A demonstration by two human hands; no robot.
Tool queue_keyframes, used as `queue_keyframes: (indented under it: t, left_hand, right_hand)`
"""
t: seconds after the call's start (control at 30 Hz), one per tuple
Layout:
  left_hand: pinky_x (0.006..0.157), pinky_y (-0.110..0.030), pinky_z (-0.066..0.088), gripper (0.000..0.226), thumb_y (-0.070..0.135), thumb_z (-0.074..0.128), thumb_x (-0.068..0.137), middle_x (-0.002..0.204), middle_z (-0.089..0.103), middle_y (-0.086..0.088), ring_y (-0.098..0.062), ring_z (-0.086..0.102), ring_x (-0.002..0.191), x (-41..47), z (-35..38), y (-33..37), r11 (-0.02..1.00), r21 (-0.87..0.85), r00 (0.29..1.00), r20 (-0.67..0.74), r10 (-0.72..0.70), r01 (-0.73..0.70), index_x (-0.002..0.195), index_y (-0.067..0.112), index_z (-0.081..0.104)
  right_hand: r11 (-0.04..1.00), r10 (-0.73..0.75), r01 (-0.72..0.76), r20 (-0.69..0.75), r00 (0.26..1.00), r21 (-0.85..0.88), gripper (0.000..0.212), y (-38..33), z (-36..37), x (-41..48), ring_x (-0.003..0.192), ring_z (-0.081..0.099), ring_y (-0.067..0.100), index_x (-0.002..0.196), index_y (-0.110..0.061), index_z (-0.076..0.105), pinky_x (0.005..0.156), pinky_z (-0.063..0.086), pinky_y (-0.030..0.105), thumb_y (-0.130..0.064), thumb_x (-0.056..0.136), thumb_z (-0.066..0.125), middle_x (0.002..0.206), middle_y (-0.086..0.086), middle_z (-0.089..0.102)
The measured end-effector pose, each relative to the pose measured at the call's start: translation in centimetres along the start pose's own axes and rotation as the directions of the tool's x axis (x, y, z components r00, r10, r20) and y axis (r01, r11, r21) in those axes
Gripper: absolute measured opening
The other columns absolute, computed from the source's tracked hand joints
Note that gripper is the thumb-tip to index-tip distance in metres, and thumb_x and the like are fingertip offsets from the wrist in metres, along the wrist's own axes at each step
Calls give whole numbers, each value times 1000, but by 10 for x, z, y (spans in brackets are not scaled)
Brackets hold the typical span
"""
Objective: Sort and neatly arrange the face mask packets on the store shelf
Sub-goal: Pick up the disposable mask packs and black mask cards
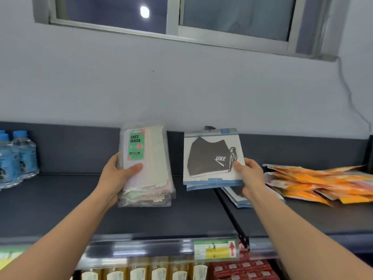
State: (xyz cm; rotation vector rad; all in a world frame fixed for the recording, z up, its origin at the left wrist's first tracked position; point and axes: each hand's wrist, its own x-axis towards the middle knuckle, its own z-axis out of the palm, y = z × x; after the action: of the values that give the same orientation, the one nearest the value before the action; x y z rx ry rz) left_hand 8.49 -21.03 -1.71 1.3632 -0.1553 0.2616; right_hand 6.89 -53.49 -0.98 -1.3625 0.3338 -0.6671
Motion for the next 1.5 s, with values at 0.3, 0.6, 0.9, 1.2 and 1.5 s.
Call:
queue_keyframes:
  t: [0.3,0.6,0.9,1.2,1.5]
  left_hand:
    - [70,-33,57,53,5,75,79,113,68,-6,-21,68,93,-34,111,-18,999,-46,1000,4,-17,17,127,10,53]
    - [81,-42,57,53,7,76,78,114,69,-6,-27,68,99,-35,152,-27,999,-22,999,26,-43,44,126,12,54]
    - [83,-46,57,55,8,77,76,115,70,-7,-27,69,99,-12,177,-32,997,-52,989,142,-49,56,126,13,54]
    - [84,-45,57,55,6,77,77,115,69,-7,-27,69,100,-2,221,-33,994,-84,974,222,-47,68,126,12,53]
    - [81,-41,58,50,9,76,79,115,69,-6,-23,69,98,-7,309,-28,985,-152,963,267,-32,75,124,11,54]
  right_hand:
    - [995,62,-61,4,998,-78,21,-14,-95,51,103,64,28,111,-14,57,85,56,40,-10,93,65,112,9,66]
    - [942,143,-128,25,989,-309,33,23,-115,83,101,62,28,125,-4,57,81,54,38,-13,93,62,116,12,65]
    - [89,-219,196,173,960,-977,37,27,-121,77,79,57,20,111,-17,62,59,40,28,-48,96,49,92,1,64]
    - [178,-338,387,313,888,-905,38,9,-117,68,82,64,19,87,-21,61,69,52,34,-48,101,38,84,-1,64]
    - [981,49,39,442,896,-189,68,-50,-134,56,109,62,13,133,-22,46,86,56,37,-65,82,59,124,-8,61]
